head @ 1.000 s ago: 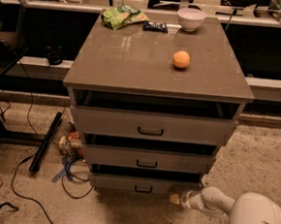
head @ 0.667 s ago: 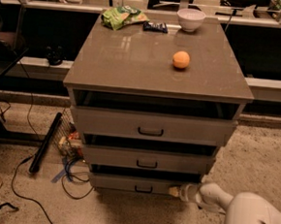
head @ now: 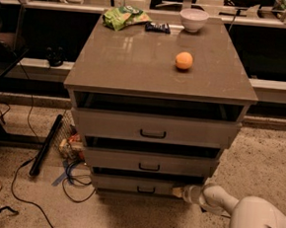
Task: Close bottom drawer
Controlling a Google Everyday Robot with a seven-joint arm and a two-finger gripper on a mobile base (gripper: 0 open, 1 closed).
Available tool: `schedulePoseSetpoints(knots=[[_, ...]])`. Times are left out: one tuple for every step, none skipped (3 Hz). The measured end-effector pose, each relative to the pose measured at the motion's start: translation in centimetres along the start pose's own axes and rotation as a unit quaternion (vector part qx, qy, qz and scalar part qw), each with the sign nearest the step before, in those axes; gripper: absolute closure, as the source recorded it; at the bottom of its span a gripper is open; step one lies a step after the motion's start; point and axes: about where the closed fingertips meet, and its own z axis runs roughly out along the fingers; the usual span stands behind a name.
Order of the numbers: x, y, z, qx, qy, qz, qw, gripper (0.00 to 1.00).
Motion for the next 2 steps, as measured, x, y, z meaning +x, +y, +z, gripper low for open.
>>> schedulePoseSetpoints(knots=[[4.1,0.6,-2.7,-0.020,0.007,0.000,0.9998,1.00],[7.3,0.7,-4.8,-0.034,0.019,0.008,0.9992,1.00]])
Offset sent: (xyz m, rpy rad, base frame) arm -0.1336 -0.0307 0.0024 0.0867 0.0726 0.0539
